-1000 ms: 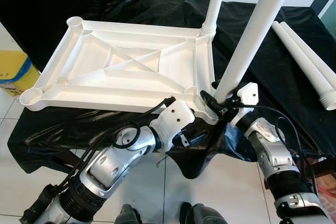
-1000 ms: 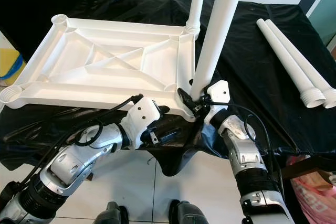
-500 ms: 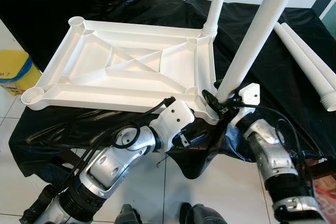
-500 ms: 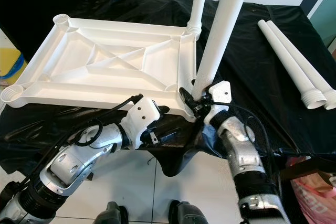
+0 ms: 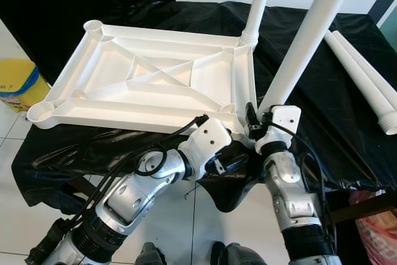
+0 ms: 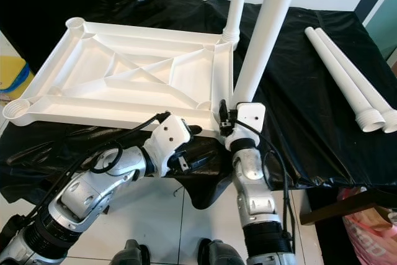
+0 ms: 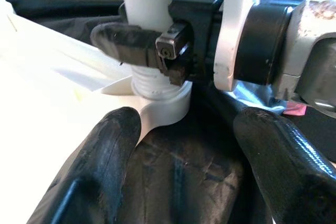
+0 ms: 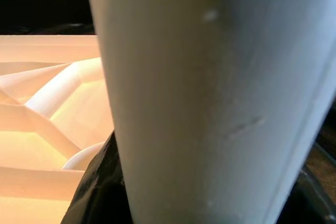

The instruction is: Building children table

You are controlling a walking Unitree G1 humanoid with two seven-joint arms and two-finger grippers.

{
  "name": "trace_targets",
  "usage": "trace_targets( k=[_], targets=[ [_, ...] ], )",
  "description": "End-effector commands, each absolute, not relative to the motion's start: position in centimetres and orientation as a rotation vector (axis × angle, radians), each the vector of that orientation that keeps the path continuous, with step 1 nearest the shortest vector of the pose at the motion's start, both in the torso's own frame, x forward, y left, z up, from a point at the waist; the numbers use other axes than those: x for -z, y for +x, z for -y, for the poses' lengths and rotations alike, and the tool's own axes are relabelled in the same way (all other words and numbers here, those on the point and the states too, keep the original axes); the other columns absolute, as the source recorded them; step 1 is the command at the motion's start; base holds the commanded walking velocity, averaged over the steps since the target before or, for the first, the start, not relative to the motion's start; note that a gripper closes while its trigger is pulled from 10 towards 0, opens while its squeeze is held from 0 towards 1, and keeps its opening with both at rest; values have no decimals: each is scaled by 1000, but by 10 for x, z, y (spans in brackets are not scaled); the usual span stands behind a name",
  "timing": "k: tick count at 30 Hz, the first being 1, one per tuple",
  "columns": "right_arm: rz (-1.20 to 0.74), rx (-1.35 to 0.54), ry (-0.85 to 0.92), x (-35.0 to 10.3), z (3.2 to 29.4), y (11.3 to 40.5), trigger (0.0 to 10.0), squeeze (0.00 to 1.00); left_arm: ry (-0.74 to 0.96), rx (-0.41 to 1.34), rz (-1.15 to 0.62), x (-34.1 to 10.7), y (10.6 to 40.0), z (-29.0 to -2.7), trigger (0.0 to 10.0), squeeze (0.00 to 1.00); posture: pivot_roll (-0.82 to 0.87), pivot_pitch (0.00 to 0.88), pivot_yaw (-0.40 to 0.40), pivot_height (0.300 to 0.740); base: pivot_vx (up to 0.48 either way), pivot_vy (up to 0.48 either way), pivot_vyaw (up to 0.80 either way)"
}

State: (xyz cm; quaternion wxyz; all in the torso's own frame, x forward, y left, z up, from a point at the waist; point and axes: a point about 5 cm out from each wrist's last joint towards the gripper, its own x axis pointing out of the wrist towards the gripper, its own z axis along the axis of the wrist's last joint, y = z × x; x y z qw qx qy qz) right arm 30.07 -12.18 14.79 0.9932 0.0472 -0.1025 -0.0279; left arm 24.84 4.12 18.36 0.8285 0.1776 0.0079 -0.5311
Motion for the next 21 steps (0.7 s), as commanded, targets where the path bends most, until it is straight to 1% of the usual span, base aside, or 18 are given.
trace_targets(
  k=[1, 15, 16, 17, 18, 21],
  targets=[
    [76, 111, 118, -121, 128, 295, 10000, 0, 390, 1198, -38, -179, 245, -38, 10000, 0, 21, 167, -65, 740, 0, 0, 0],
    [111, 106, 138, -128, 124, 292, 10000, 0, 392, 1196, -41, -178, 244, -38, 10000, 0, 24, 164, -67, 740, 0, 0, 0],
    [128, 106, 141, -131, 124, 292, 10000, 643, 393, 1196, -41, -178, 245, -38, 10000, 0, 24, 163, -67, 740, 0, 0, 0],
    [128, 106, 141, -131, 124, 292, 10000, 643, 393, 1196, -41, -178, 245, -38, 10000, 0, 24, 163, -67, 740, 0, 0, 0],
    [150, 92, 143, -135, 124, 292, 10000, 1000, 393, 1196, -40, -178, 245, -38, 10000, 0, 22, 159, -67, 740, 0, 0, 0],
    [189, 61, 143, -141, 126, 292, 10000, 1000, 395, 1197, -38, -178, 245, -37, 10000, 0, 21, 155, -67, 740, 0, 0, 0]
  ],
)
